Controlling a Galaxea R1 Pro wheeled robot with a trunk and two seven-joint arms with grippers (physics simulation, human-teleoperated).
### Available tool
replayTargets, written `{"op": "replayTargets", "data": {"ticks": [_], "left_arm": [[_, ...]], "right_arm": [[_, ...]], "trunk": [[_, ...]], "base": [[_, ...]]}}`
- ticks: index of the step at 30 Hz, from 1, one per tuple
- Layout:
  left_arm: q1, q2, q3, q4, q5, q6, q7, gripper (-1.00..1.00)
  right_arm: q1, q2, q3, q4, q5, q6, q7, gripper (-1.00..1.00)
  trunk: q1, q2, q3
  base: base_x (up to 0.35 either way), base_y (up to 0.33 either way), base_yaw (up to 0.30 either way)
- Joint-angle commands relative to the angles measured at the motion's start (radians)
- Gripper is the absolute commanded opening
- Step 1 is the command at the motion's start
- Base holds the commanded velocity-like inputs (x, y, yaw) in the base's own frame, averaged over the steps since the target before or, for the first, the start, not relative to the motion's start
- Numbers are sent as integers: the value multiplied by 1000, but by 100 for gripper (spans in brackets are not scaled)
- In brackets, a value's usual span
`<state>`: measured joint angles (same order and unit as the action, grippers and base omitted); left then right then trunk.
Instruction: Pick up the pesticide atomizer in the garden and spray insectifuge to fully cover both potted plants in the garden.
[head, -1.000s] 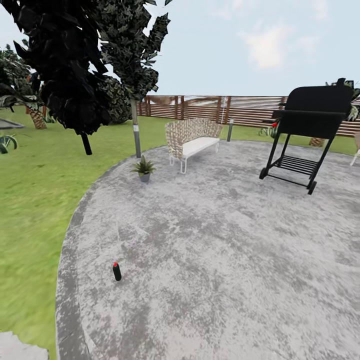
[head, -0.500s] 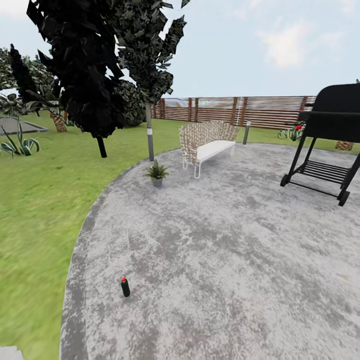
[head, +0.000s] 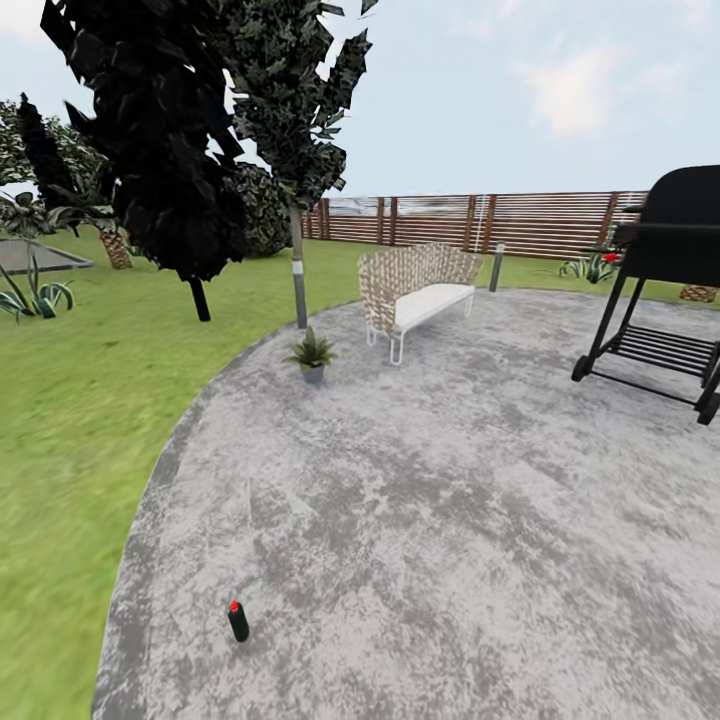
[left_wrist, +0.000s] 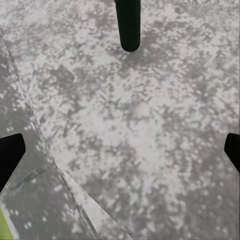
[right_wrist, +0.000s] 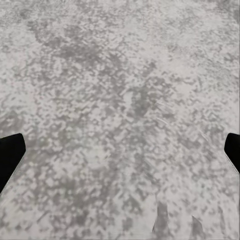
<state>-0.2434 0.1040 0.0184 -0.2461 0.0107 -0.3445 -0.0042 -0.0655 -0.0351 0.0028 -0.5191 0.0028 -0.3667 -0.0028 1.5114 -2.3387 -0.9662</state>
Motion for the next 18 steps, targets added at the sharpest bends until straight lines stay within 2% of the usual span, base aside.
{"op": "replayTargets", "data": {"ticks": [1,8,18], "left_arm": [[-1,0,2,1,1,-3,0,100],[-1,-1,2,1,1,-4,0,100],[-1,-1,1,1,2,-4,0,100]], "right_arm": [[0,0,0,1,0,-3,0,100],[0,0,0,1,0,-3,0,100],[0,0,0,1,0,-3,0,100]], "trunk": [[0,0,-1],[0,0,-1],[0,0,-1]], "base": [[336,0,0],[336,0,50],[324,-38,159]]}}
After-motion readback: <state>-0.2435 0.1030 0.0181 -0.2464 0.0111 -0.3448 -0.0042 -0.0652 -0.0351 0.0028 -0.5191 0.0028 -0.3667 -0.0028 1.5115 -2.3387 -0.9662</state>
